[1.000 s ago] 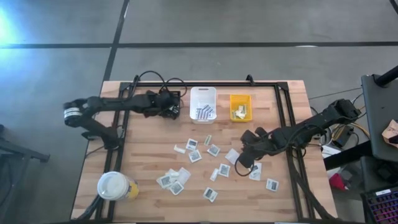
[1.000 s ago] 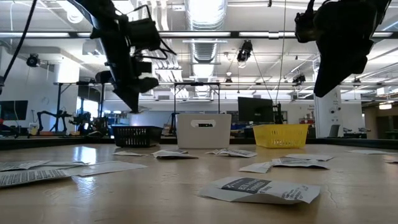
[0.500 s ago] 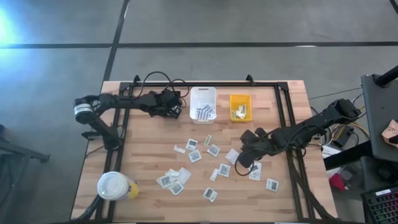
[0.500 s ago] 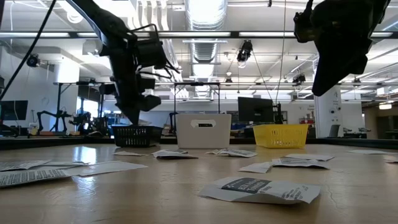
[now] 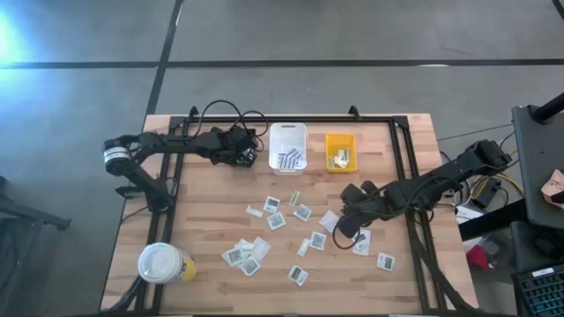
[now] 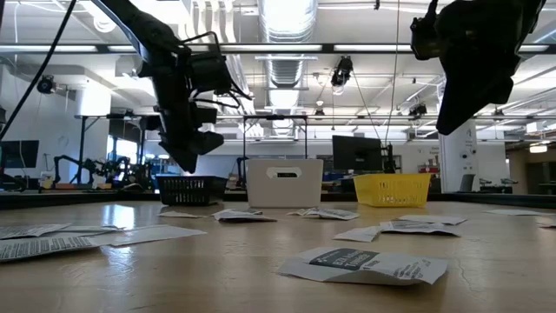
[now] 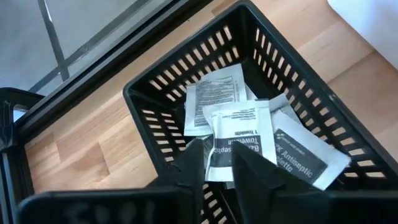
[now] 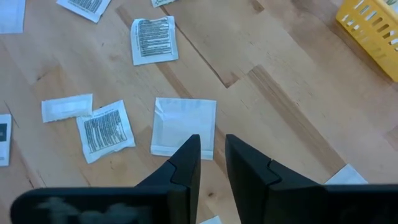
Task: Pick & Place First Aid Supplies
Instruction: Put the blue bandage into the white bin
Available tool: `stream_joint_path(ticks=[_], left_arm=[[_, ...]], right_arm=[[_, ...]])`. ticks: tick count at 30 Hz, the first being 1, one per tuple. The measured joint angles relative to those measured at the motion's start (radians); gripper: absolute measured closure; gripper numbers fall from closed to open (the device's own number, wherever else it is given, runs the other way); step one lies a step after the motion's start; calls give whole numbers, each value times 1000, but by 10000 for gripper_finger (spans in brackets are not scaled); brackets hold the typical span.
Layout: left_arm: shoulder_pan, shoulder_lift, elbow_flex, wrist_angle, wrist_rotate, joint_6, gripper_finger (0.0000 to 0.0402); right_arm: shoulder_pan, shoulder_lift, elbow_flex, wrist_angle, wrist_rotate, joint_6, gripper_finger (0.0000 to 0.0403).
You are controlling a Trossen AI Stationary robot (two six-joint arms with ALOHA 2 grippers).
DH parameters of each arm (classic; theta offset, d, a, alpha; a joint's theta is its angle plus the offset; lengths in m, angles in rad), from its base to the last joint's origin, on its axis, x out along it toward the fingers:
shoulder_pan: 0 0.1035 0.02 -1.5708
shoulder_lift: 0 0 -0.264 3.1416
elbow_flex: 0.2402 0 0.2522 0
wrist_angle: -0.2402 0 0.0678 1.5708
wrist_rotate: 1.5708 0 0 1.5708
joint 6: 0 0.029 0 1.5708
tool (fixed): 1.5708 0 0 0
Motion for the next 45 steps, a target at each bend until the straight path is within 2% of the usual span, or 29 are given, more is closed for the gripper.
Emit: stream_joint_path(ticks=[8,12,21,33,39,45], left_arm=[[0,-2,18,-4,0,0,256],[-1,-12,50,-27,1,0,251],[-69,-62,73,-44,4,81,250],[-344,-95,72,-45,5,100,250],[-500,-95,72,-45,10,75,250],[-651,-95,71,-49,83,-6,250]], right_arm=[[0,0,-3,0,-36,-21,344],[9,0,-3,1,-81,-13,344],[86,0,-3,1,-87,67,349],[157,0,-3,3,-77,174,349],[157,0,-3,32,-72,168,349],[164,0,-3,144,-48,93,349]])
